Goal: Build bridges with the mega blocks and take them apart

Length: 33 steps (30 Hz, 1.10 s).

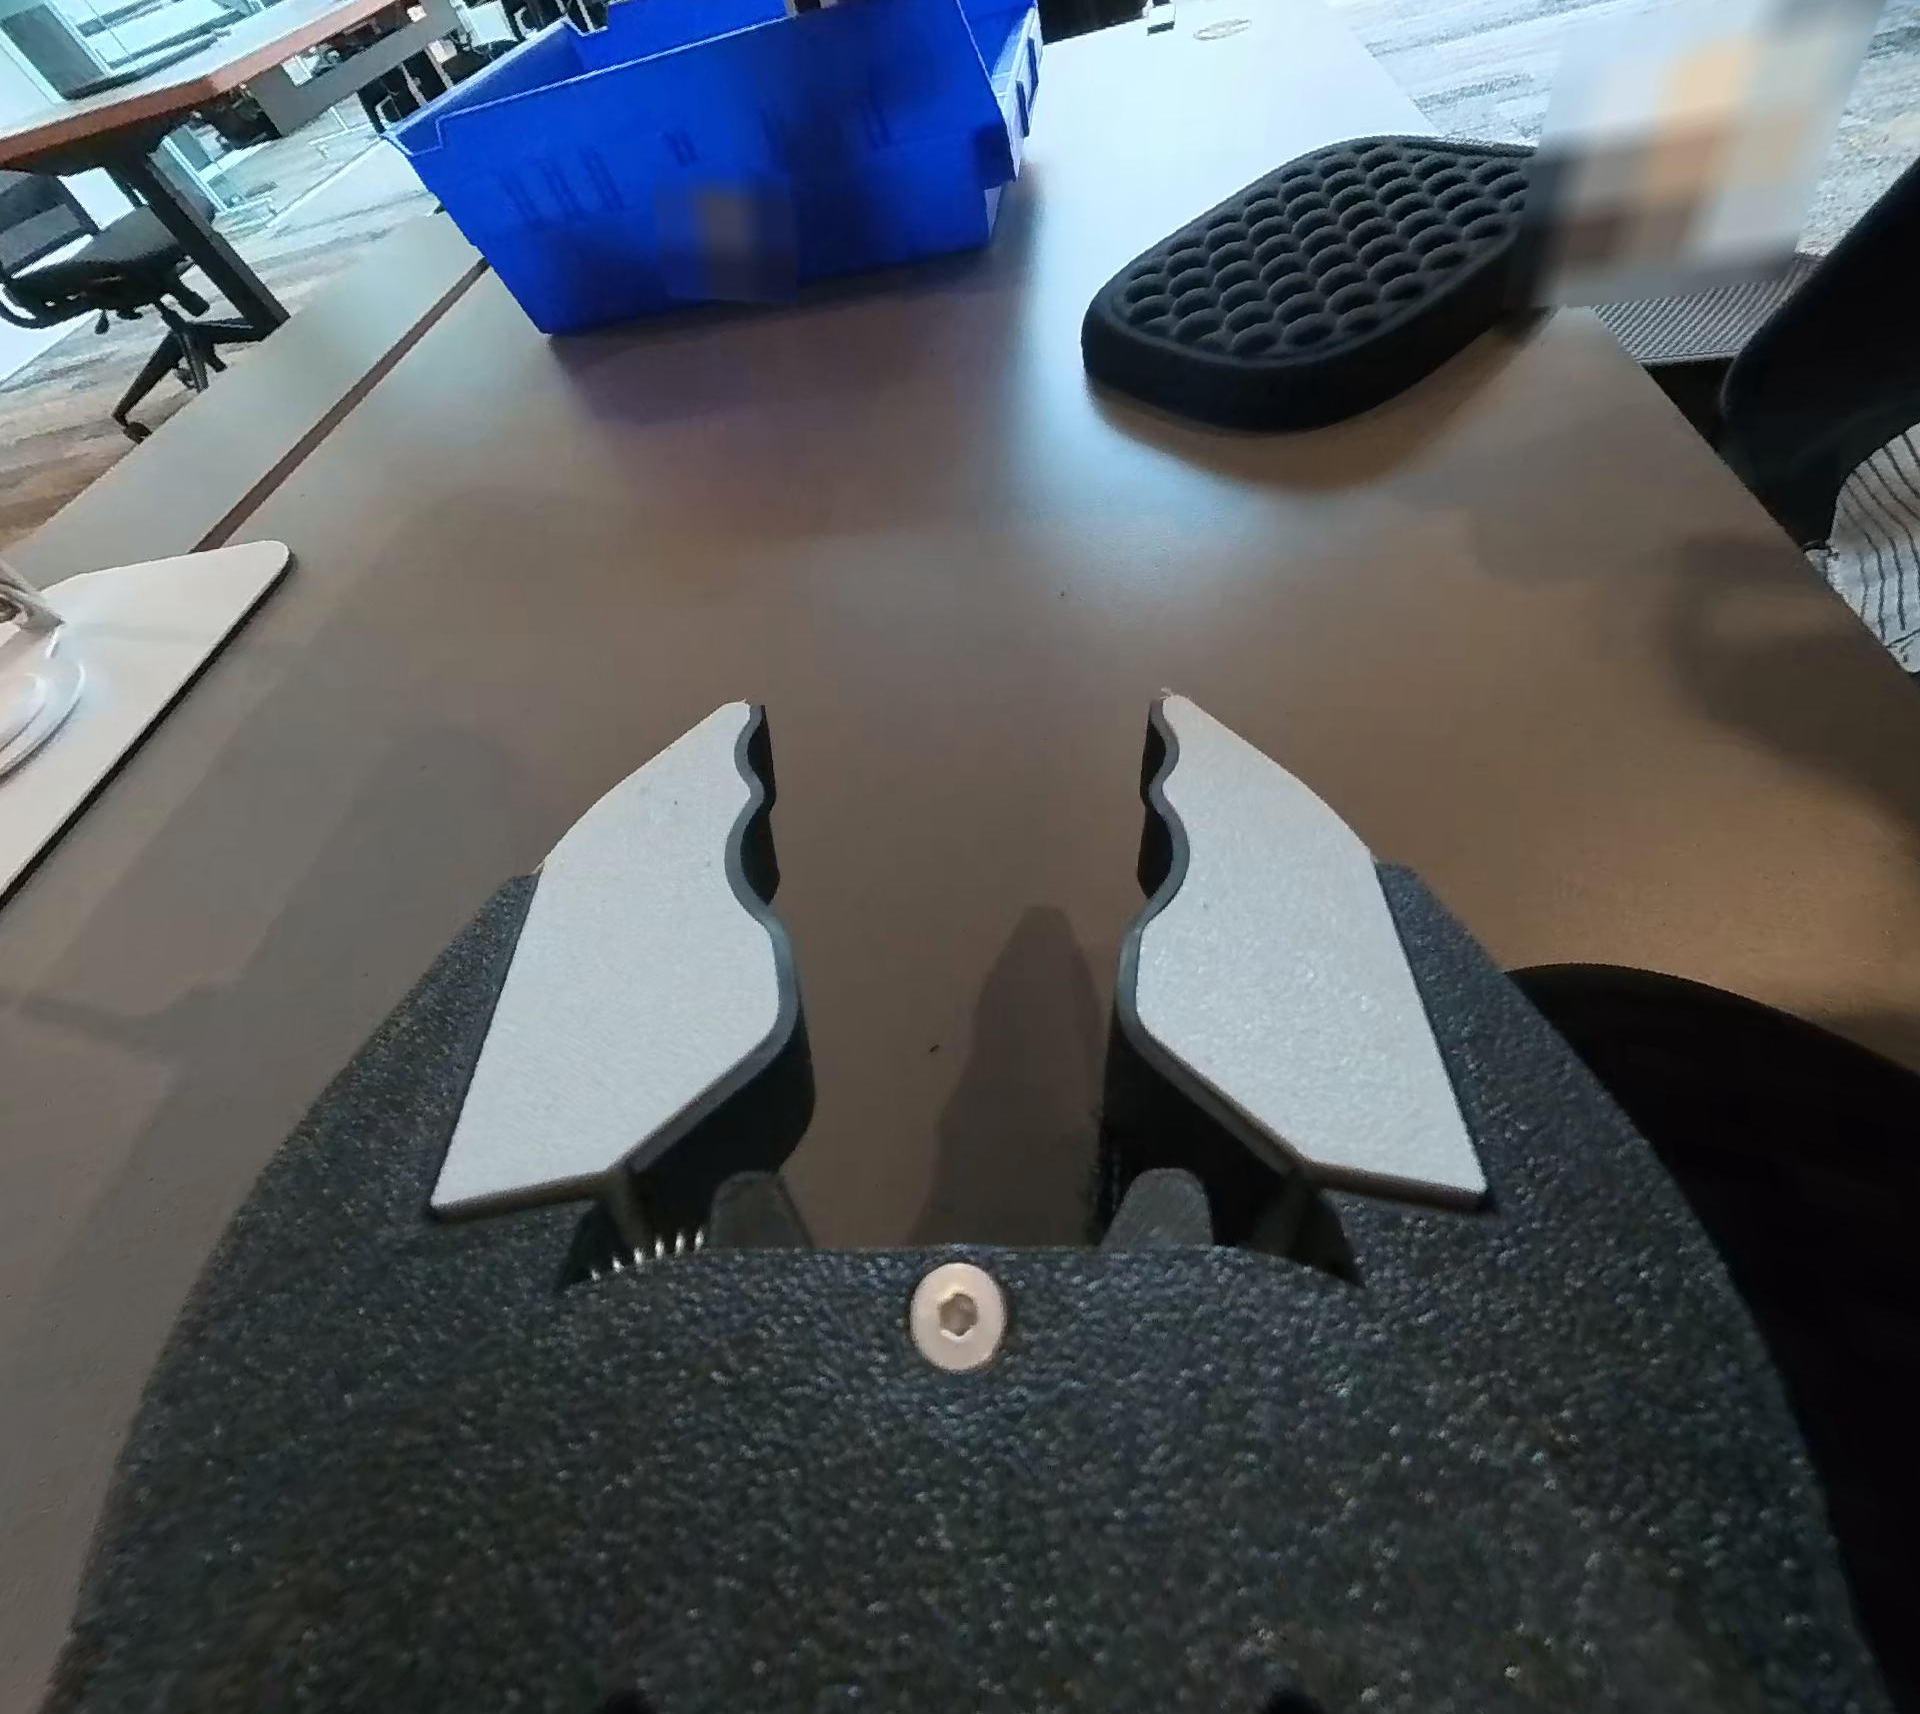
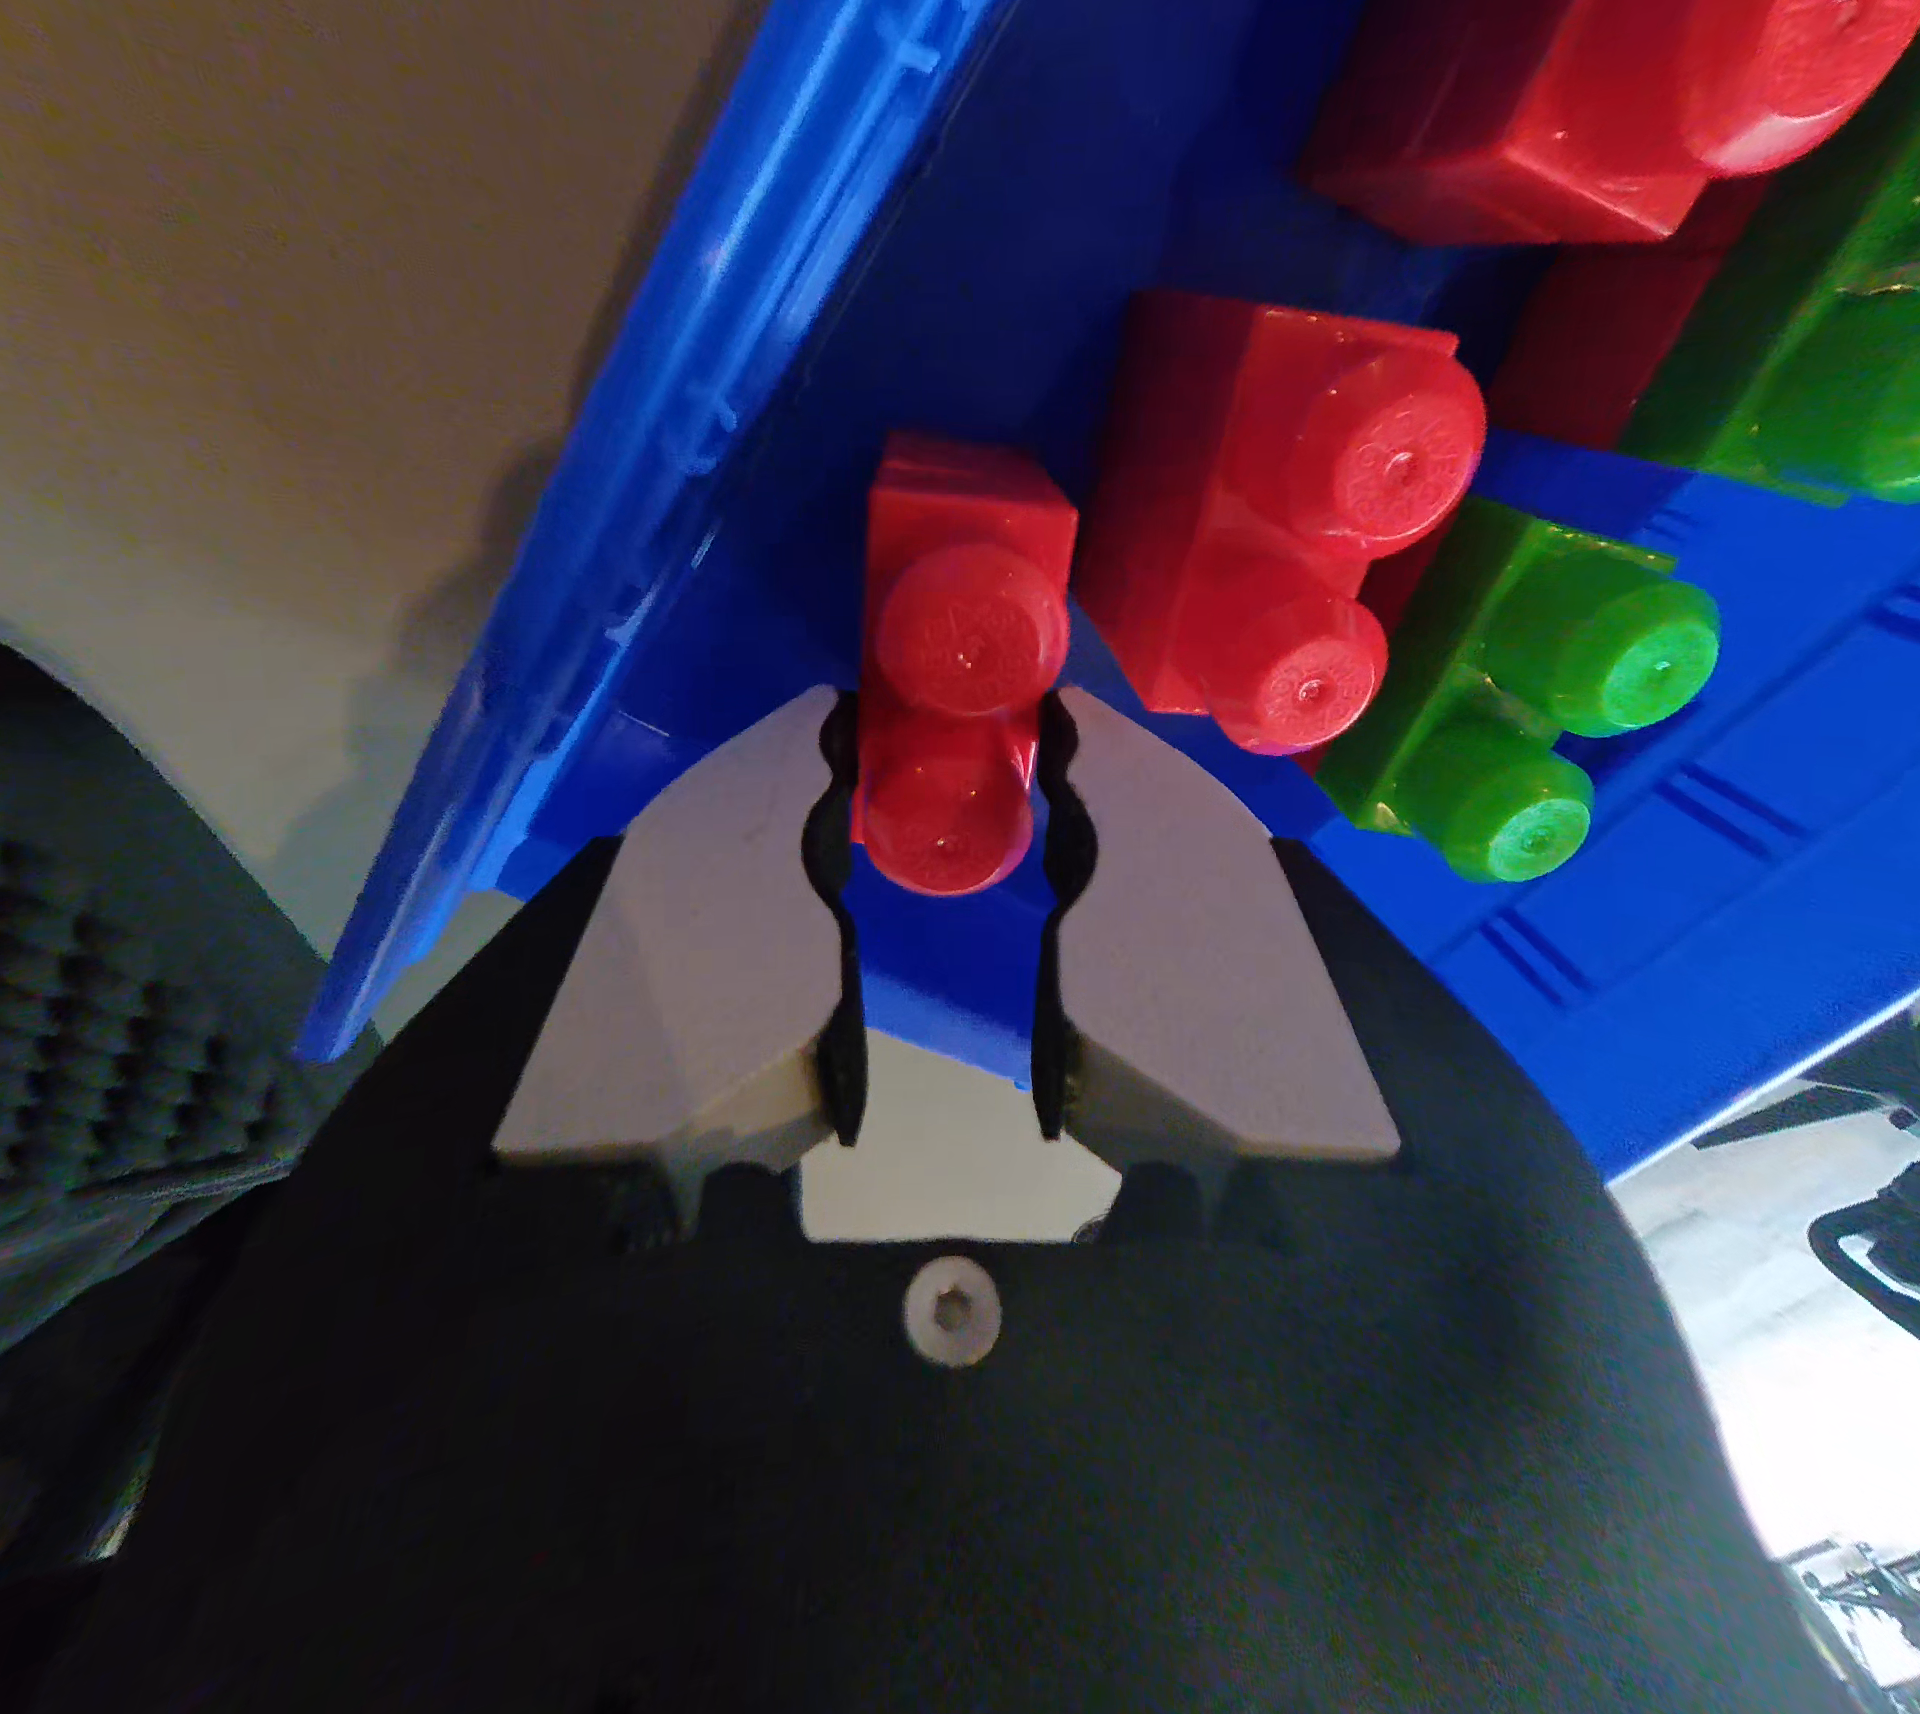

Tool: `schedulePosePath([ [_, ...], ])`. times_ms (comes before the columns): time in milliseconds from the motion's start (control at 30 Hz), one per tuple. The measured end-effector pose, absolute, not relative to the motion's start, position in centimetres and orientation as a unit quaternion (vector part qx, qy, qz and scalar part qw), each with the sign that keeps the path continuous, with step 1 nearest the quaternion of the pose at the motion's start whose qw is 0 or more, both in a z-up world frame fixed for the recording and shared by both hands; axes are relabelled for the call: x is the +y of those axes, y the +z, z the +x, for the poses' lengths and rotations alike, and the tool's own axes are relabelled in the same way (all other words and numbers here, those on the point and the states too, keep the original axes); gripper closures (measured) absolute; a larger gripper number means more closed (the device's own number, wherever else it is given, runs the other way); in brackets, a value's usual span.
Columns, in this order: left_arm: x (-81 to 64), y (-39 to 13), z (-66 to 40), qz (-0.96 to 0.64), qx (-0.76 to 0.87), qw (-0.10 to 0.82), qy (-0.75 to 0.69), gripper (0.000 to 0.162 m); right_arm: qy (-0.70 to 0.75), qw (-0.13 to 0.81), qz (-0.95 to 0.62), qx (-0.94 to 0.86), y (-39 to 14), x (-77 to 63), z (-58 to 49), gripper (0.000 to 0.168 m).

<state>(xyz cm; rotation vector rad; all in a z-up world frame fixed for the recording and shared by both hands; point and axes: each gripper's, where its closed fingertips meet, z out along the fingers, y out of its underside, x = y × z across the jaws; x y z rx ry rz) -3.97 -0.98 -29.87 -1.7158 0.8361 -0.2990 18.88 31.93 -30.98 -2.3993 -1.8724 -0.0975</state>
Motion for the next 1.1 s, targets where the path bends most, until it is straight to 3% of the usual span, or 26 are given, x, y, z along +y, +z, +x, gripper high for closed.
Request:
schedulePosePath([
  [200,-1.0,-29.9,-4.0,-0.731,0.355,0.569,-0.129,0.094,-0.025,0.052,-0.792,-0.608,-31.0,32.0,18.9,0.135],
  [333,-1.0,-29.8,-4.0,-0.731,0.354,0.570,-0.128,0.094,-0.021,0.070,-0.790,-0.609,-30.1,32.0,18.7,0.125],
  [633,-0.9,-29.6,-4.3,-0.730,0.343,0.576,-0.132,0.091,0.019,0.186,-0.755,-0.628,-23.1,29.7,16.7,0.106],
  [733,-0.7,-28.9,-4.9,-0.726,0.318,0.594,-0.140,0.090,0.056,0.236,-0.729,-0.640,-20.8,27.6,15.2,0.108],
  [933,-0.4,-26.1,-7.1,-0.716,0.251,0.641,-0.118,0.090,0.196,0.316,-0.653,-0.660,-18.8,20.7,10.3,0.096],
  [1100,-1.3,-21.9,-10.6,-0.736,0.151,0.656,-0.075,0.101,0.272,0.356,-0.594,-0.668,-19.8,16.0,7.0,0.094],
])
